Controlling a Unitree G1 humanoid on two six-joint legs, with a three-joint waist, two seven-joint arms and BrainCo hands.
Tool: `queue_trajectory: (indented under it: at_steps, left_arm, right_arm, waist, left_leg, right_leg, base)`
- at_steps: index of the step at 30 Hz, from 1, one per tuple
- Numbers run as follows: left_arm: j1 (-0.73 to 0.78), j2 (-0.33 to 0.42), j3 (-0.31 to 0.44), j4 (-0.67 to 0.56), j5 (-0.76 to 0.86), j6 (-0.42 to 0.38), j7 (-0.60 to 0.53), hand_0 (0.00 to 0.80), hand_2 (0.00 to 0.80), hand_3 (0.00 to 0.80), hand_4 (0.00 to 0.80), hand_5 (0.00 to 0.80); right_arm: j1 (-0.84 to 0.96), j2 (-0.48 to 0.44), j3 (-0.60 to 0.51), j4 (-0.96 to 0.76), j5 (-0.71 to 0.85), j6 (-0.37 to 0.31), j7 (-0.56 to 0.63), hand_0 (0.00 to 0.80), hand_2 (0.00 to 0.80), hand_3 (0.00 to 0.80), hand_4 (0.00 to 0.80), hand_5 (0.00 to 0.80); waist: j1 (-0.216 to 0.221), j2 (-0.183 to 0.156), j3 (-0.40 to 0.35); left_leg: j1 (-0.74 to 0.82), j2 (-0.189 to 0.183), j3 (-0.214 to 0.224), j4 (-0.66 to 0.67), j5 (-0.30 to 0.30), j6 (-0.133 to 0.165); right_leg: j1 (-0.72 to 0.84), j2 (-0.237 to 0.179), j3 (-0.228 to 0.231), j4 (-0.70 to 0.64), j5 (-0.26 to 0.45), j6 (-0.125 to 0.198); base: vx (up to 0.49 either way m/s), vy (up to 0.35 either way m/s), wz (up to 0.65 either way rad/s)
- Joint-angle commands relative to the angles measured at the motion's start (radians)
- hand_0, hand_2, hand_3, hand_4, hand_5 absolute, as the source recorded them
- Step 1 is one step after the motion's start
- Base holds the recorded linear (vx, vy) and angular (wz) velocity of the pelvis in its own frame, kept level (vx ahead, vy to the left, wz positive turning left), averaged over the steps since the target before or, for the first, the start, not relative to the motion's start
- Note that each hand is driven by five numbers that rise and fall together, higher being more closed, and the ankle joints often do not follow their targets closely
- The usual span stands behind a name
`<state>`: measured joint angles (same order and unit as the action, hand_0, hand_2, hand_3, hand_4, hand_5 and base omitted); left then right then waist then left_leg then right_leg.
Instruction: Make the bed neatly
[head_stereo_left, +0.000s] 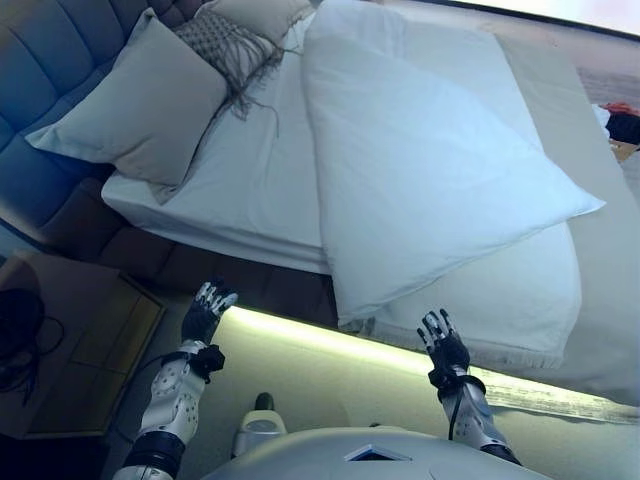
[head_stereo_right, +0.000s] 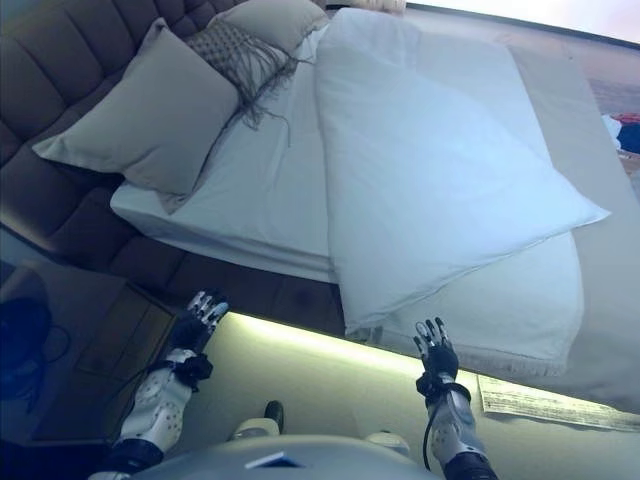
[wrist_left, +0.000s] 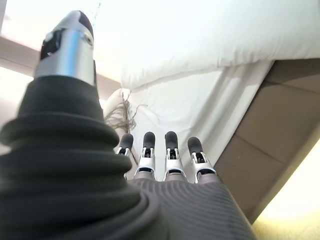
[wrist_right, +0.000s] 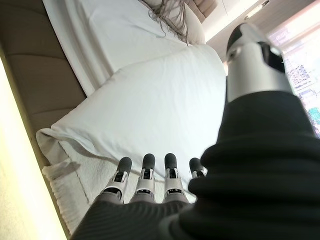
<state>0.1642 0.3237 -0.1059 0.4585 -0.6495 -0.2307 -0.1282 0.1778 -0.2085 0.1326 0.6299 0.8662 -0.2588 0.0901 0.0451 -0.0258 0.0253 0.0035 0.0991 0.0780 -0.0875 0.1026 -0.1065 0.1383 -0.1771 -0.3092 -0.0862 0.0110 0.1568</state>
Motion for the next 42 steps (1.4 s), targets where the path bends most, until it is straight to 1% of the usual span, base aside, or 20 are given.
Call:
queue_trajectory:
  at_steps: [1, 4, 8, 14, 18, 23, 27, 28, 30, 32, 33, 35, 37, 38, 39, 42]
  left_arm:
    - [-0.059, 0.013, 0.0, -0.034, 0.015, -0.045, -0.003, 0.0, 0.0, 0.0, 0.0, 0.0]
    - [-0.053, 0.007, 0.006, -0.043, -0.021, -0.059, -0.027, 0.0, 0.0, 0.0, 0.0, 0.0]
    - [-0.055, 0.003, -0.008, -0.027, 0.02, -0.059, -0.01, 0.0, 0.0, 0.0, 0.0, 0.0]
    - [-0.057, 0.004, -0.019, -0.032, 0.009, -0.055, -0.02, 0.0, 0.0, 0.0, 0.0, 0.0]
    - [-0.044, 0.005, -0.027, -0.034, 0.033, -0.038, -0.009, 0.0, 0.0, 0.0, 0.0, 0.0]
    - [-0.035, 0.005, -0.03, -0.043, 0.013, -0.019, -0.029, 0.0, 0.0, 0.0, 0.0, 0.0]
    - [-0.03, 0.008, -0.024, -0.048, -0.012, -0.021, -0.045, 0.0, 0.0, 0.0, 0.0, 0.0]
    - [-0.034, 0.011, -0.025, -0.05, -0.015, -0.02, -0.044, 0.0, 0.0, 0.0, 0.0, 0.0]
    - [-0.054, 0.02, -0.03, -0.049, -0.009, -0.018, -0.037, 0.0, 0.0, 0.0, 0.0, 0.0]
    - [-0.079, 0.029, -0.032, -0.044, -0.003, -0.011, -0.034, 0.0, 0.0, 0.0, 0.0, 0.0]
    - [-0.09, 0.033, -0.033, -0.042, -0.001, -0.003, -0.032, 0.0, 0.0, 0.0, 0.0, 0.0]
    - [-0.106, 0.037, -0.029, -0.028, 0.016, 0.018, -0.023, 0.0, 0.0, 0.0, 0.0, 0.0]
    - [-0.109, 0.039, -0.023, -0.016, 0.023, 0.028, -0.024, 0.0, 0.0, 0.0, 0.0, 0.0]
    - [-0.105, 0.04, -0.016, -0.008, 0.029, 0.031, -0.026, 0.0, 0.0, 0.0, 0.0, 0.0]
    - [-0.101, 0.04, -0.013, -0.006, 0.032, 0.031, -0.027, 0.0, 0.0, 0.0, 0.0, 0.0]
    - [-0.074, 0.041, 0.001, -0.006, 0.038, 0.035, -0.025, 0.0, 0.0, 0.0, 0.0, 0.0]
  right_arm:
    - [-0.031, -0.022, 0.009, -0.106, -0.025, -0.037, -0.015, 0.0, 0.0, 0.0, 0.0, 0.0]
    - [-0.017, -0.02, 0.013, -0.114, -0.029, -0.037, -0.015, 0.0, 0.0, 0.0, 0.0, 0.0]
    - [-0.012, -0.021, 0.013, -0.109, -0.025, -0.042, -0.002, 0.0, 0.0, 0.0, 0.0, 0.0]
    - [-0.003, -0.017, 0.016, -0.114, -0.025, -0.033, -0.004, 0.0, 0.0, 0.0, 0.0, 0.0]
    - [0.014, -0.011, 0.015, -0.121, -0.024, -0.032, 0.012, 0.0, 0.0, 0.0, 0.0, 0.0]
    - [0.022, -0.012, 0.015, -0.125, -0.03, -0.016, -0.003, 0.0, 0.0, 0.0, 0.0, 0.0]
    - [0.018, -0.018, 0.005, -0.109, -0.023, -0.006, -0.002, 0.0, 0.0, 0.0, 0.0, 0.0]
    - [0.013, -0.018, 0.004, -0.105, -0.016, -0.008, -0.003, 0.0, 0.0, 0.0, 0.0, 0.0]
    - [-0.004, -0.017, 0.001, -0.1, 0.007, -0.016, -0.01, 0.0, 0.0, 0.0, 0.0, 0.0]
    - [-0.022, -0.011, -0.001, -0.091, 0.025, -0.031, -0.019, 0.0, 0.0, 0.0, 0.0, 0.0]
    - [-0.033, -0.008, -0.001, -0.084, 0.036, -0.04, -0.027, 0.0, 0.0, 0.0, 0.0, 0.0]
    - [-0.043, -0.002, 0.003, -0.092, 0.055, -0.047, -0.056, 0.0, 0.0, 0.0, 0.0, 0.0]
    - [-0.035, 0.0, 0.013, -0.115, 0.059, -0.049, -0.059, 0.0, 0.0, 0.0, 0.0, 0.0]
    - [-0.023, 0.003, 0.018, -0.123, 0.049, -0.048, -0.05, 0.0, 0.0, 0.0, 0.0, 0.0]
    - [-0.017, 0.003, 0.018, -0.125, 0.047, -0.048, -0.046, 0.0, 0.0, 0.0, 0.0, 0.0]
    - [0.002, 0.004, 0.009, -0.131, 0.045, -0.041, -0.039, 0.0, 0.0, 0.0, 0.0, 0.0]
  waist:
    - [0.016, 0.006, -0.008]
    - [0.014, 0.006, -0.012]
    - [0.01, 0.006, -0.011]
    - [0.008, 0.008, -0.007]
    - [0.007, 0.006, -0.006]
    - [0.007, -0.002, -0.001]
    - [0.013, -0.004, 0.001]
    - [0.015, -0.004, 0.003]
    - [0.018, -0.005, 0.01]
    - [0.026, 0.001, 0.019]
    - [0.031, 0.007, 0.023]
    - [0.033, 0.023, 0.039]
    - [0.028, 0.038, 0.047]
    - [0.023, 0.044, 0.051]
    - [0.021, 0.044, 0.053]
    - [0.008, 0.038, 0.061]
  left_leg:
    - [0.01, -0.011, 0.071, 0.001, -0.05, 0.05]
    - [0.015, -0.011, 0.073, 0.0, -0.052, 0.051]
    - [0.019, -0.013, 0.075, 0.0, -0.053, 0.052]
    - [0.025, -0.02, 0.072, 0.0, -0.058, 0.057]
    - [0.031, -0.023, 0.07, 0.0, -0.062, 0.06]
    - [0.039, -0.035, 0.073, 0.019, -0.078, 0.071]
    - [0.038, -0.054, 0.067, 0.042, -0.093, 0.092]
    - [0.035, -0.063, 0.064, 0.05, -0.097, 0.101]
    - [0.03, -0.089, 0.051, 0.066, -0.109, 0.125]
    - [0.018, -0.116, 0.03, 0.086, -0.119, 0.151]
    - [0.012, -0.131, 0.015, 0.099, -0.123, 0.165]
    - [0.015, -0.159, -0.012, 0.117, -0.133, 0.191]
    - [0.022, -0.17, -0.019, 0.123, -0.139, 0.204]
    - [0.031, -0.176, -0.02, 0.124, -0.144, 0.207]
    - [0.037, -0.179, -0.021, 0.123, -0.148, 0.207]
    - [0.056, -0.191, -0.026, 0.132, -0.172, 0.201]
  right_leg:
    - [-0.077, 0.035, -0.003, 0.041, 0.03, -0.047]
    - [-0.073, 0.035, -0.005, 0.039, 0.029, -0.048]
    - [-0.075, 0.035, -0.001, 0.043, 0.029, -0.046]
    - [-0.072, 0.031, 0.001, 0.045, 0.028, -0.042]
    - [-0.069, 0.024, 0.006, 0.051, 0.027, -0.036]
    - [-0.071, 0.008, 0.021, 0.071, 0.023, -0.028]
    - [-0.072, -0.016, 0.033, 0.1, 0.02, -0.017]
    - [-0.078, -0.028, 0.038, 0.12, 0.025, -0.013]
    - [-0.103, -0.066, 0.052, 0.188, 0.056, -0.008]
    - [-0.126, -0.103, 0.061, 0.27, 0.073, -0.013]
    - [-0.142, -0.122, 0.065, 0.331, 0.079, -0.019]
    - [-0.207, -0.156, 0.088, 0.507, 0.109, -0.03]
    - [-0.264, -0.164, 0.099, 0.627, 0.122, -0.04]
    - [-0.289, -0.162, 0.101, 0.652, 0.13, -0.042]
    - [-0.297, -0.158, 0.1, 0.646, 0.135, -0.042]
    - [-0.309, -0.132, 0.096, 0.534, 0.152, -0.032]
  base:
    - [0.0, 0.0, 0.0]
    - [0.0, 0.0, 0.0]
    - [0.0, 0.0, 0.0]
    - [0.006, 0.025, 0.0]
    - [0.02, 0.049, 0.0]
    - [0.028, 0.085, 0.0]
    - [0.025, 0.143, 0.0]
    - [0.014, 0.182, 0.04]
    - [0.01, 0.216, 0.08]
    - [0.02, 0.228, 0.15]
    - [0.04, 0.255, 0.31]
    - [0.059, 0.278, 0.52]
    - [0.083, 0.229, 0.63]
    - [0.113, 0.136, 0.5]
    - [0.145, 0.066, 0.36]
    - [0.17, -0.059, 0.19]
